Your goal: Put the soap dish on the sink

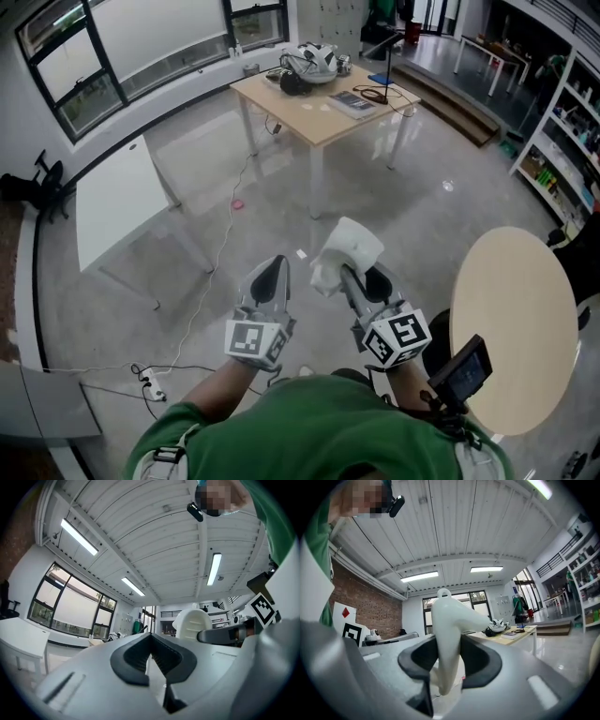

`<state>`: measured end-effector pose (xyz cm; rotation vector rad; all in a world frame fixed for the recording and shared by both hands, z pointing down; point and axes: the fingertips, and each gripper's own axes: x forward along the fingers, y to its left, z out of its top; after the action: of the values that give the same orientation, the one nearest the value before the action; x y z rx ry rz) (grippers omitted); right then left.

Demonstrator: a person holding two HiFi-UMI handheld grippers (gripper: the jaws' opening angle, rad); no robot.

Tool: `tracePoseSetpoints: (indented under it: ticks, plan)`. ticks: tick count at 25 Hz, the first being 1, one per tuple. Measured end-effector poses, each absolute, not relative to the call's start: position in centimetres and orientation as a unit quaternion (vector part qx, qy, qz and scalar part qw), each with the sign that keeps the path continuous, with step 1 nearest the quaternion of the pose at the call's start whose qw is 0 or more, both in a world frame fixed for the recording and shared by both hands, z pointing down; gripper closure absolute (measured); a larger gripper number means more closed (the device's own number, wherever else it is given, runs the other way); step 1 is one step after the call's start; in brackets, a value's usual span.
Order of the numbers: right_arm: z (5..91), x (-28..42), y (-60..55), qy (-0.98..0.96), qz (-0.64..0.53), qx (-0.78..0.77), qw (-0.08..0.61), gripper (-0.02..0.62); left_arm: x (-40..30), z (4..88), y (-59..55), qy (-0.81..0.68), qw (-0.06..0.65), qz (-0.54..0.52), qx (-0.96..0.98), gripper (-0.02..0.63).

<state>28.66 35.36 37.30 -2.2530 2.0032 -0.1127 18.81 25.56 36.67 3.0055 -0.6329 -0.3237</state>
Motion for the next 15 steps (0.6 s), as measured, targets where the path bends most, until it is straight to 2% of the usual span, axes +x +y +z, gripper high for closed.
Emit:
tracePoseSetpoints:
  ticks: [15]
  plan:
    - [37.0,26.8,24.6,0.759,-0.055,-0.645,0.066,0.462,14.0,35.7,18.1,-0.351,0.007,-0.100,0.931,0.600]
